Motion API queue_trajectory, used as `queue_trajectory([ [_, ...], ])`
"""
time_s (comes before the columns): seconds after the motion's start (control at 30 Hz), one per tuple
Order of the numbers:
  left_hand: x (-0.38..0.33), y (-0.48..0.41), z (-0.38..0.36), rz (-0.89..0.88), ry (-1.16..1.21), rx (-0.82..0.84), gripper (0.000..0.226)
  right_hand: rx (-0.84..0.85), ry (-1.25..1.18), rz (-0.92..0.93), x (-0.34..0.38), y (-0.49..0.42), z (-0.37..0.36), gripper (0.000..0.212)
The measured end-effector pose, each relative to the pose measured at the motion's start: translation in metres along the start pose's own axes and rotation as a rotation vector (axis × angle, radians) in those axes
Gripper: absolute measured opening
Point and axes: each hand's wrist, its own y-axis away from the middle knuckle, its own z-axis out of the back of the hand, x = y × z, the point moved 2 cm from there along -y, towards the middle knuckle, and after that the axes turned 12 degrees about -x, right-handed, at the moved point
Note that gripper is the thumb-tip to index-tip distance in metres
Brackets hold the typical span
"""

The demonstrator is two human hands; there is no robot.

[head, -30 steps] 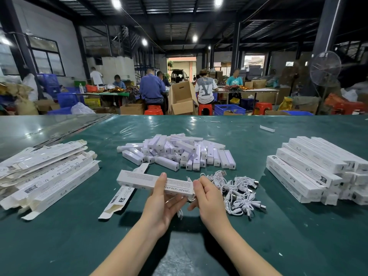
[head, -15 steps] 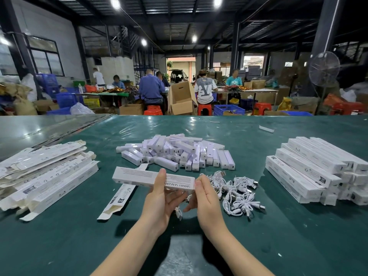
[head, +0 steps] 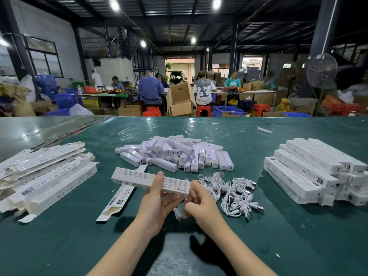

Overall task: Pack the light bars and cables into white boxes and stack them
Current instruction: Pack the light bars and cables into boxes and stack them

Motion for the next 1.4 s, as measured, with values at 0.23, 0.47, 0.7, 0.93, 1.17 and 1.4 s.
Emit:
queue_trajectory([
  [0.23, -0.004, -0.001, 0.003, -0.004, -0.046, 0.003, 0.031, -0.085, 0.322, 0.260, 0.011, -0.008, 0.013, 0.035],
  [0.47, -0.010, 0.001, -0.004, -0.063, -0.174, 0.068, 0.039, -0.322, 0.548, 0.436, 0.023, -0.020, 0.032, 0.013],
  [0.7, -0.008, -0.002, 0.002, -0.002, -0.267, 0.062, 0.025, -0.986, 0.527, 0.329, 0.021, -0.037, 0.118, 0.009],
  [0.93, -0.008, 0.002, 0.002, 0.032, -0.268, 0.059, 0.022, -1.225, 0.580, 0.020, 0.007, -0.034, 0.172, 0.026],
  [1.17, -0.013, -0.001, 0.005, -0.037, -0.325, 0.048, 0.015, -1.171, 0.665, -0.020, 0.011, -0.033, 0.147, 0.037],
  [1.4, -0.026, -0.008, 0.024, -0.726, -1.085, -0.152, 0.021, -0.910, 0.849, 0.157, 0.000, -0.035, 0.117, 0.027],
])
